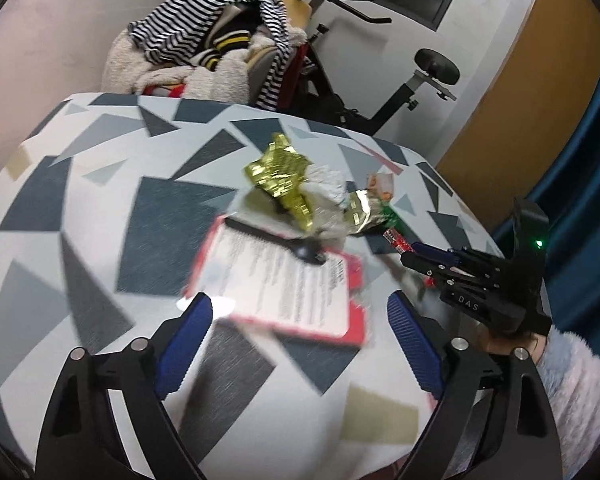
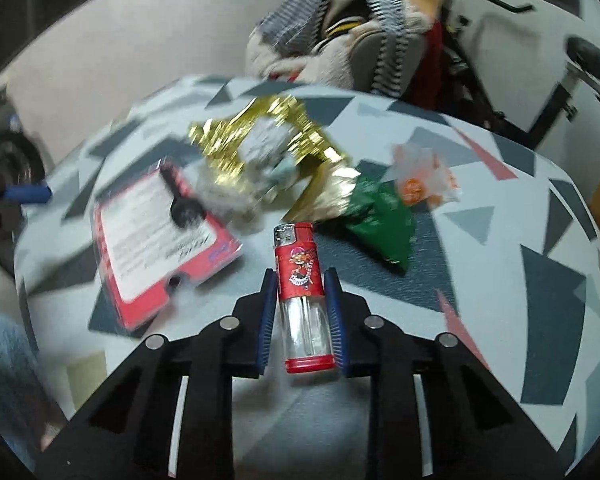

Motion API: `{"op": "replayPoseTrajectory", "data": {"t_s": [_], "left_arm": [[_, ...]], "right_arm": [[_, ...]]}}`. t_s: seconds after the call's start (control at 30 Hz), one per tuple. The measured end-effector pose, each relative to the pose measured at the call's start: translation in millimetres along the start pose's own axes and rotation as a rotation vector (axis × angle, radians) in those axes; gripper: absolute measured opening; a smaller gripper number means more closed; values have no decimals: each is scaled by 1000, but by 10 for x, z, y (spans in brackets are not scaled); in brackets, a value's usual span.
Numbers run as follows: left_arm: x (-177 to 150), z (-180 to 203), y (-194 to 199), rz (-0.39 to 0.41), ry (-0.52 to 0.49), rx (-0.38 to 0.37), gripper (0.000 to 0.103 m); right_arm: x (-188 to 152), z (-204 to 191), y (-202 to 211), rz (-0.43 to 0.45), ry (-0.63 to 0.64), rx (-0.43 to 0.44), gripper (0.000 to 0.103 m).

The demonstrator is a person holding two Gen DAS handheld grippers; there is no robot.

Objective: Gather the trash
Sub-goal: 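Grasp the white crumpled tissue with the left tool while the right tool holds the lighter, then carry the red lighter and white tissue down over the brown bin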

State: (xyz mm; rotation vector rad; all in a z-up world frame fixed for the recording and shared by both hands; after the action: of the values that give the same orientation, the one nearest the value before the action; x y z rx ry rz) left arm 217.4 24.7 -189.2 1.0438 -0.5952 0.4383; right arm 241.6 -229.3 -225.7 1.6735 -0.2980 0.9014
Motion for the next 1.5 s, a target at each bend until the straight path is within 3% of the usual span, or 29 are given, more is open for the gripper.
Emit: {"op": "replayPoseTrajectory", "data": {"t_s": [0.07, 0.2, 0.27, 0.5, 0.6, 0.87, 1.03, 1.27, 1.5], "left_arm": [[110, 58, -126, -11, 4, -8, 83], [384, 86, -483, -52, 129, -98, 75], [508, 124, -654, -59, 142, -100, 69], [809, 215, -1255, -142, 72, -34, 58], [887, 273, -1412, -173, 11, 4, 55], [933, 238, -1634, -204, -35, 122, 53], [932, 209, -1741, -215, -43, 114, 49], [999, 403, -1417, -140, -102, 39, 47], [864, 580, -618, -55, -143, -27, 47]], "right_arm": [[9, 74, 24, 13, -47, 9, 27], [38, 146, 16, 1, -80, 39, 27], [45, 173, 31, 8, -91, 46, 27], [32, 246, 58, 25, -133, 64, 27], [33, 244, 59, 25, -134, 69, 27], [31, 235, 53, 21, -129, 78, 27], [28, 223, 53, 18, -128, 76, 27], [30, 209, 49, 14, -116, 69, 27], [36, 170, 159, 69, -79, 41, 27]]}}
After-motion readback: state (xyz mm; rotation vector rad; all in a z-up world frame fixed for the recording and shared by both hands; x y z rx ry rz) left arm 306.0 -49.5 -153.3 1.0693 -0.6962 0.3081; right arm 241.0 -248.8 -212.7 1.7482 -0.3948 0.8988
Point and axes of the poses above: each gripper's, at about its wrist camera, not at the fingertips, and y roughly against the way its jaws point, z to its right, x to its top, the point moved 4 cm from there along -y, roughly the way its jaws point, and after that the axes turned 4 degrees about -x, right-handed, at the moved point
